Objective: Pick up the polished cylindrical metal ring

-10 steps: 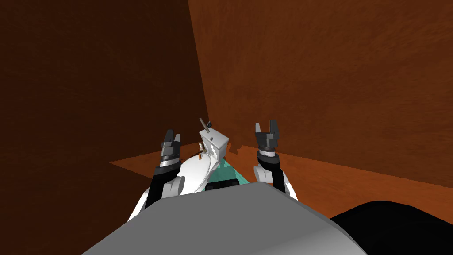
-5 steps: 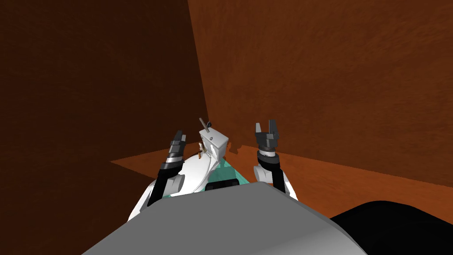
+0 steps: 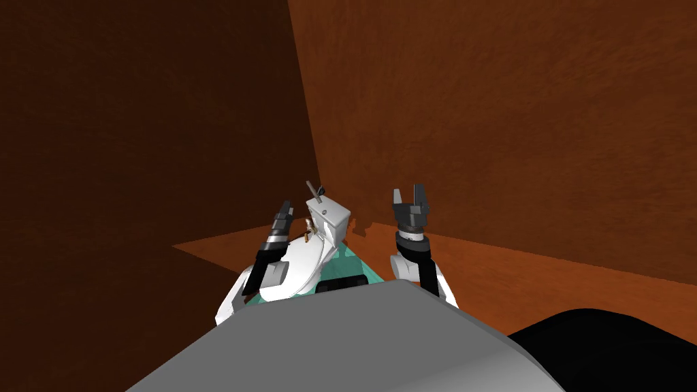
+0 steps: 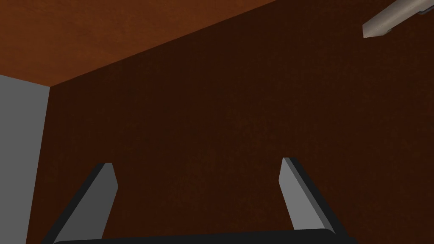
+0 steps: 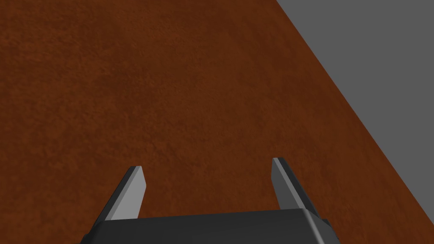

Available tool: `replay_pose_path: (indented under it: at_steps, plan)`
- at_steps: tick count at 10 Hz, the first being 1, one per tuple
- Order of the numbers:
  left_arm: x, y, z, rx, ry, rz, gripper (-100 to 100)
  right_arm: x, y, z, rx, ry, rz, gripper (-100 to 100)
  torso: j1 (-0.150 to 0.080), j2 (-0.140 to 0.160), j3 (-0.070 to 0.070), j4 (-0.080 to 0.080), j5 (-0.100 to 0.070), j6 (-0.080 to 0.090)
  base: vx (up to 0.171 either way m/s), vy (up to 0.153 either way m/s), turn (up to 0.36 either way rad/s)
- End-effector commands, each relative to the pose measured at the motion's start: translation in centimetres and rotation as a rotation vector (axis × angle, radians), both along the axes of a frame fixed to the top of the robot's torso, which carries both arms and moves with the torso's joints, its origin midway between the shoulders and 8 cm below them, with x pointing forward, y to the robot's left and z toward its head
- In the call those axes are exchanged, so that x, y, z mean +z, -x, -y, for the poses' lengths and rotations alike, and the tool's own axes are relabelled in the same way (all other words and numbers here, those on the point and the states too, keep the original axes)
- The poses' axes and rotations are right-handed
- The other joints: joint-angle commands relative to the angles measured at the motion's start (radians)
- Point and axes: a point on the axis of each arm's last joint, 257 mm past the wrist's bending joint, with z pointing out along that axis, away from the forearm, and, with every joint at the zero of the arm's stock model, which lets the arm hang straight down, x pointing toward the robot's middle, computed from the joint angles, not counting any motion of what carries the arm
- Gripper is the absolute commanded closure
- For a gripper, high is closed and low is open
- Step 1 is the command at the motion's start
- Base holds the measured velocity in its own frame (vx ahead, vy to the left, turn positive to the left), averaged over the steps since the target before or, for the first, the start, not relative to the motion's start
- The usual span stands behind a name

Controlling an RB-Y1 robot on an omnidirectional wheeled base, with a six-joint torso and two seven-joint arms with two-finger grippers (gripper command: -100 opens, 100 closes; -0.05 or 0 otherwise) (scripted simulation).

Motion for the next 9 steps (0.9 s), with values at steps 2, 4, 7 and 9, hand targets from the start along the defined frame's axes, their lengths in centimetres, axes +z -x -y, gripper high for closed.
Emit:
replay_pose_path:
  at_steps: [2, 4, 7, 9]
  plan:
    - [-2.2, -2.1, 0.2, -0.007, 0.002, -0.060, -100, 0.0, 0.0, 0.0, 0.000, 0.000, 0.000, 0, 0.000, 0.000, 0.000, 0.000, 0.000, 0.000, -0.027, -0.020, 0.000]
    - [-3.5, -3.5, 0.3, -0.012, 0.004, -0.097, -100, 0.0, 0.0, 0.0, 0.000, 0.000, 0.000, 0, 0.000, 0.000, 0.000, 0.000, 0.000, 0.000, -0.025, -0.017, 0.002]
    - [-5.6, -6.4, 0.8, -0.022, 0.009, -0.163, -100, 0.0, 0.0, 0.0, 0.000, 0.000, 0.000, 0, 0.000, 0.000, 0.000, 0.000, 0.000, 0.000, -0.028, -0.017, 0.000]
    - [-6.8, -7.9, 1.1, -0.026, 0.011, -0.201, -100, 0.0, 0.0, 0.0, 0.000, 0.000, 0.000, 0, 0.000, 0.000, 0.000, 0.000, 0.000, 0.000, -0.022, -0.017, -0.001]
